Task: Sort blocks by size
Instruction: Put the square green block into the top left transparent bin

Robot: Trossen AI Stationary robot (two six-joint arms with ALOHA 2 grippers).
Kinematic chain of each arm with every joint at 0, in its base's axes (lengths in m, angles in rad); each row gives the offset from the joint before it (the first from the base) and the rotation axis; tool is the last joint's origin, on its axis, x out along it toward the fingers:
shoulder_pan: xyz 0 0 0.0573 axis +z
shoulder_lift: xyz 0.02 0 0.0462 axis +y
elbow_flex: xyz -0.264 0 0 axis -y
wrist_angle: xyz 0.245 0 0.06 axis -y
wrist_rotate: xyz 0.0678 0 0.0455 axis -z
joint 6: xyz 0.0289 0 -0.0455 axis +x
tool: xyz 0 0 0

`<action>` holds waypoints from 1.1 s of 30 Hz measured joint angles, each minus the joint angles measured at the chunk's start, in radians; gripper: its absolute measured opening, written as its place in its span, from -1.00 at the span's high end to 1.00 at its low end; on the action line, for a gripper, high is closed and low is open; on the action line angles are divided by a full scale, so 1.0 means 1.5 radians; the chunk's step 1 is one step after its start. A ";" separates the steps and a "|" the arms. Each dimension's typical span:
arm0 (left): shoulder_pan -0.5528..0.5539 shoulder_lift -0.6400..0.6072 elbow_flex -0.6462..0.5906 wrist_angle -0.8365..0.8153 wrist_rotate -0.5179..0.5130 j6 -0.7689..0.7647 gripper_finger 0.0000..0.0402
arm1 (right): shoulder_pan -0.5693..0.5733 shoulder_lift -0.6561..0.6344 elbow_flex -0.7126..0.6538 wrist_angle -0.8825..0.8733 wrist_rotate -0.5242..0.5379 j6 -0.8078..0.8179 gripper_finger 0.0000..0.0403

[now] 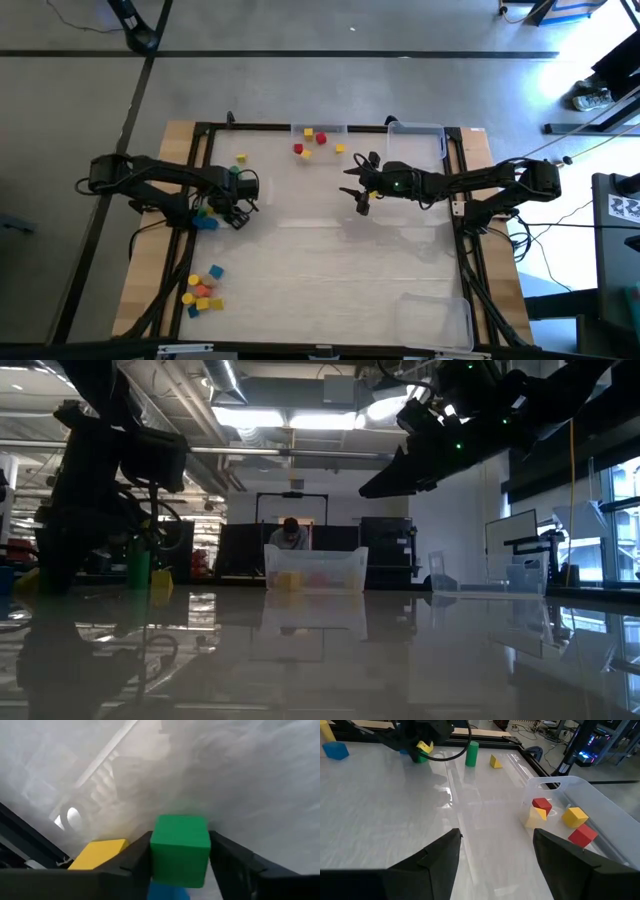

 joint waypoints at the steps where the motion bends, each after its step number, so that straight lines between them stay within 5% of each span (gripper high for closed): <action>1: 0.000 0.000 0.000 -0.002 0.000 0.003 0.28 | 0.000 0.000 0.000 0.000 0.000 0.000 -0.24; 5: 0.000 0.001 0.007 -0.010 -0.004 0.037 0.40 | 0.000 0.000 0.000 0.000 0.000 0.000 -0.24; 15: 0.000 0.001 0.122 -0.024 -0.024 0.130 0.35 | 0.000 0.000 0.000 0.000 0.000 0.000 -0.24; 20: 0.012 0.001 0.207 0.005 -0.092 0.192 0.34 | 0.000 0.000 0.000 0.000 0.000 0.000 -0.24; 33: 0.094 0.006 0.260 0.385 -0.123 0.349 0.30 | 0.000 0.000 0.000 0.000 0.000 0.000 -0.24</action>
